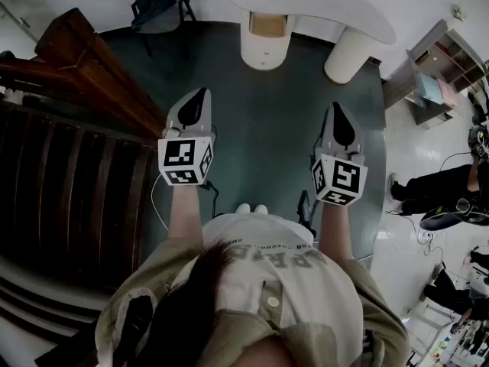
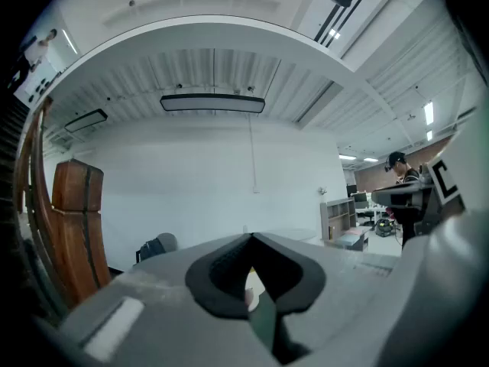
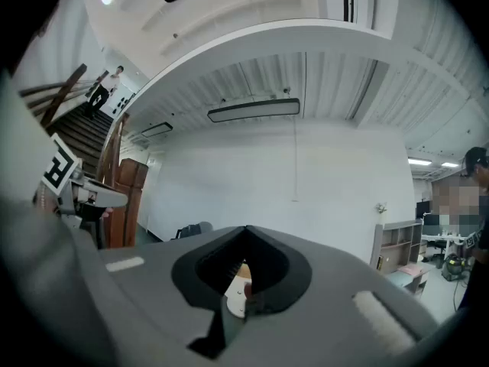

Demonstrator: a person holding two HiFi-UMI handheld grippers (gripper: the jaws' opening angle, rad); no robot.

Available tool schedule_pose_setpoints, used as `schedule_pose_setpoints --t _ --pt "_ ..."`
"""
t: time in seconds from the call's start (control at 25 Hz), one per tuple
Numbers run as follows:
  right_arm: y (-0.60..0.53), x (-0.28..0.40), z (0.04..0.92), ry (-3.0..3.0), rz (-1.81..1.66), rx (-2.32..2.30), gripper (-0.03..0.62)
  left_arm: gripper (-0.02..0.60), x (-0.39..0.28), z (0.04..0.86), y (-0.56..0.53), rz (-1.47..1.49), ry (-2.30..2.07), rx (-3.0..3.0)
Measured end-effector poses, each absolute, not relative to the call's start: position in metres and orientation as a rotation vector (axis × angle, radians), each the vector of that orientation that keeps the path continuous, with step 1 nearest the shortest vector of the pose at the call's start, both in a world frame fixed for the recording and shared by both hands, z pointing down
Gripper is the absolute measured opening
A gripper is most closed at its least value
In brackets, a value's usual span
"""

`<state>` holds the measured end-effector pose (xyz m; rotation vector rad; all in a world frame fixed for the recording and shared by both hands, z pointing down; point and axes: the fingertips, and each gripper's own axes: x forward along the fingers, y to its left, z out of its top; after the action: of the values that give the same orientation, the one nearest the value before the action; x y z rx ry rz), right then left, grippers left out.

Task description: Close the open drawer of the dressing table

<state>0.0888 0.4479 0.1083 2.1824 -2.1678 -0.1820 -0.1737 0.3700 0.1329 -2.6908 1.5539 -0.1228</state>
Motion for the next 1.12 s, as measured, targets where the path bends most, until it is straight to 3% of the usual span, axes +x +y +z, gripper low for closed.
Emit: schedule_pose_setpoints --t 0.84,0.88,0.96,1.0,1.12 --pt "0.454 0.112 0.114 -2.243 -0.121 2.242 0.004 0.008 -0.151 0.132 0.377 -0.135 1.548 -2.666" --pt "0.454 0.113 0.113 -2.247 -0.115 2.250 0.024 0.008 -0.152 0.131 0.377 -0.125 1.558 -2.658" --pt "0.452 0.114 0.113 -2.262 -0.110 2.240 0.179 0.033 -0.155 0.130 0.376 -0.111 1.582 -2.646" --pt "0.452 0.114 0.113 -2.273 -0.109 2.233 0.219 0.072 -0.155 0.129 0.376 -0.109 1.592 -2.641" --pt "0.452 0.120 0.111 -2.293 -0.110 2.228 0.281 0.168 -0.152 0.129 0.376 -0.112 1.608 -2.639"
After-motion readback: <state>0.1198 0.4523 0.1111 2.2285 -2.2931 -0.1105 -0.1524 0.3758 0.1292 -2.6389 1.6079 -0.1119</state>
